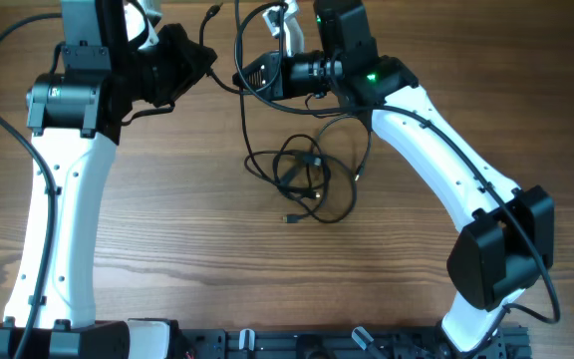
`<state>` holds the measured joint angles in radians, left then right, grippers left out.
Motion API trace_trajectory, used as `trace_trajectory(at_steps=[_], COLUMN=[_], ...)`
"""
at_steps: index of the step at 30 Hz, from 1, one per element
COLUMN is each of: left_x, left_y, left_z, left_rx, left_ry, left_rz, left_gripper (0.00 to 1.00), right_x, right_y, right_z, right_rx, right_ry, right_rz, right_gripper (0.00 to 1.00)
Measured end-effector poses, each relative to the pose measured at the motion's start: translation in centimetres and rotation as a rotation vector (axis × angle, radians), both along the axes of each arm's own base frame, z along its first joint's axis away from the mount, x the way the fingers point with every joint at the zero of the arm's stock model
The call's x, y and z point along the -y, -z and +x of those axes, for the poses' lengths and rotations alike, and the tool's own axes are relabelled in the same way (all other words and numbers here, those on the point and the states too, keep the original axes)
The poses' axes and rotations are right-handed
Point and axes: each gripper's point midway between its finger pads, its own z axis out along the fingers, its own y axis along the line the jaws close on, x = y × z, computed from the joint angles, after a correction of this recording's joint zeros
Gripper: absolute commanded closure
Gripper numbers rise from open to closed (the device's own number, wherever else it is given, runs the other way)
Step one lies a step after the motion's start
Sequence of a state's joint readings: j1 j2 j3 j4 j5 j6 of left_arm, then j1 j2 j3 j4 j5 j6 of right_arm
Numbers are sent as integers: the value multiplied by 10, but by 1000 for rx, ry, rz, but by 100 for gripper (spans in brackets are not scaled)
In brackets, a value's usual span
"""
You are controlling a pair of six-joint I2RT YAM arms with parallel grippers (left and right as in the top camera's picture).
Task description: Untangle cables
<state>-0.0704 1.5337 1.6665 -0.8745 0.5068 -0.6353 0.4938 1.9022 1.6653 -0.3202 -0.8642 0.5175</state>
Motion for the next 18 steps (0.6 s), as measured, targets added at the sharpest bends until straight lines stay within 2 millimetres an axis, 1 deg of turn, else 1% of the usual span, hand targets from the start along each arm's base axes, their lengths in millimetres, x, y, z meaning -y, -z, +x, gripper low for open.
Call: trace_trajectory(at_steps=[1, 3, 4, 6, 7, 8, 9, 11, 12, 14, 17, 18], left_x=[0, 0, 0, 0, 0, 0, 0, -1, -1, -1, -1, 0], left_y=[0, 0, 0, 0, 0, 0, 0, 1, 1, 1, 0, 0], left_z=[0, 0, 0, 0, 0, 0, 0, 0, 1, 0, 0, 0], left_rx=[0, 1, 1, 0, 1, 1, 1, 1, 1, -1, 3, 4], left_ry=[0, 1, 1, 1, 1, 1, 0, -4, -4, -3, 1, 2], left_rz=[0, 1, 2, 2, 2, 2, 2, 7, 8, 8, 6, 5], left_gripper=[96, 96, 96, 96, 96, 96, 96, 96, 96, 96, 96, 96], right_x=[1, 3, 4, 3, 0, -3, -11, -18, -24, -30, -31, -31], right_y=[4, 15, 30, 52, 61, 64, 55, 39, 23, -4, -27, -28], right_z=[-5, -9, -12, -17, -27, -34, -49, -67, -86, -113, -119, -119], right_rx=[2, 41, 112, 160, 173, 179, 203, 230, 257, 305, 353, 357], right_ry=[-26, -52, -94, -142, -200, -244, -334, -433, -529, -677, -738, -740], right_rz=[-12, -44, -76, -107, -96, -73, 7, 105, 200, 350, 419, 422], right_gripper=[96, 96, 96, 96, 96, 96, 95, 96, 96, 96, 96, 96])
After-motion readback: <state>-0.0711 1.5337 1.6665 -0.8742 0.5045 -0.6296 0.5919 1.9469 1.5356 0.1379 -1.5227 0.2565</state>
